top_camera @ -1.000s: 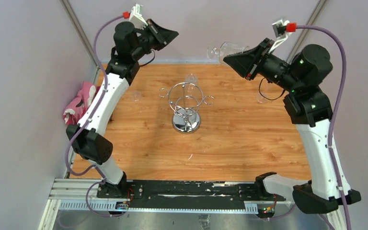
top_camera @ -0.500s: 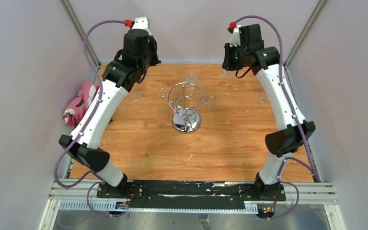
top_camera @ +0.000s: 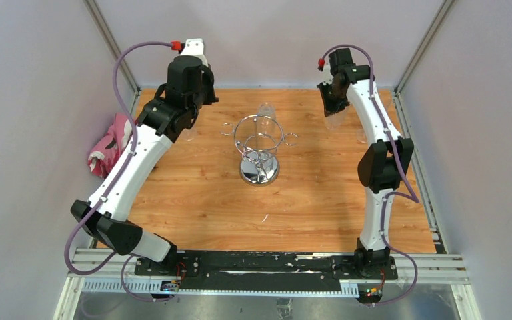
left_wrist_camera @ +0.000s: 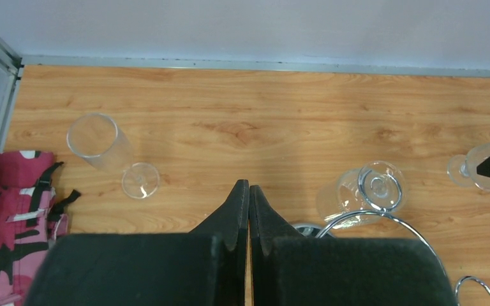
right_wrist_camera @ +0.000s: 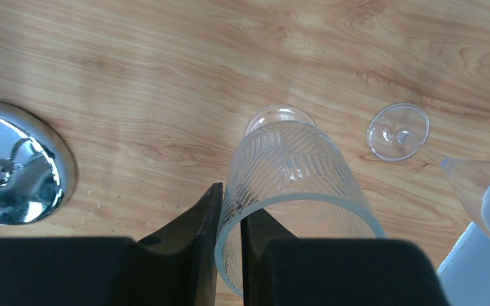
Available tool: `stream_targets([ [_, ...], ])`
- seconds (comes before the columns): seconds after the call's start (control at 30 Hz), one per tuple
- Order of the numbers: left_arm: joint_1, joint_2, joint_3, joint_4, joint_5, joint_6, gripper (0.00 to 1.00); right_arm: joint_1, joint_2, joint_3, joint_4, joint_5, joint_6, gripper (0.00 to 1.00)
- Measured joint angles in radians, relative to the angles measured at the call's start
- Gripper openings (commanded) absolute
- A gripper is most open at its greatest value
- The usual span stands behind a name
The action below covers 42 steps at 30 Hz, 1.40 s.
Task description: Take the wine glass off the wine glass rack
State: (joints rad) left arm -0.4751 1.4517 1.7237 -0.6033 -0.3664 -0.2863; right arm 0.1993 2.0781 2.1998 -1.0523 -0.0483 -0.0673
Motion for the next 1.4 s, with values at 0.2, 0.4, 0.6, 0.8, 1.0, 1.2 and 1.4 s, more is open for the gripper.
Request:
stream_targets([
  [0.2, 0.0, 0.0, -0.063, 0.027, 0.03, -0.001, 0.0, -0.028, 0.093, 0.003, 0.0, -0.011, -0.026, 0.0],
  [0.4, 0.0, 0.0, -0.071, 0.048, 0.043, -0.001, 0.0, -0.038, 0.213, 0.025, -0.009, -0.041, -0.04, 0.0],
  [0.6, 0.0, 0.0, -0.079, 0.067, 0.052, -0.002, 0.0, -0.045, 0.243, 0.047, -0.002, -0.065, -0.048, 0.0],
  [0.8, 0.0, 0.004, -0.082, 0.08, 0.064, -0.006, 0.0, -0.055, 0.242, 0.036, 0.032, -0.074, -0.05, 0.0],
  [1.0, 0.0, 0.016, -0.082, 0.088, 0.072, -0.01, 0.0, -0.065, 0.242, 0.035, 0.054, -0.072, -0.049, 0.0],
  [1.2, 0.0, 0.026, -0.082, 0.093, 0.075, -0.014, 0.0, -0.069, 0.242, 0.034, 0.058, -0.071, -0.041, 0.24],
  [1.4, 0.0, 0.031, -0.082, 0.093, 0.076, -0.02, 0.0, -0.069, 0.242, 0.034, 0.058, -0.069, -0.023, 0.38],
])
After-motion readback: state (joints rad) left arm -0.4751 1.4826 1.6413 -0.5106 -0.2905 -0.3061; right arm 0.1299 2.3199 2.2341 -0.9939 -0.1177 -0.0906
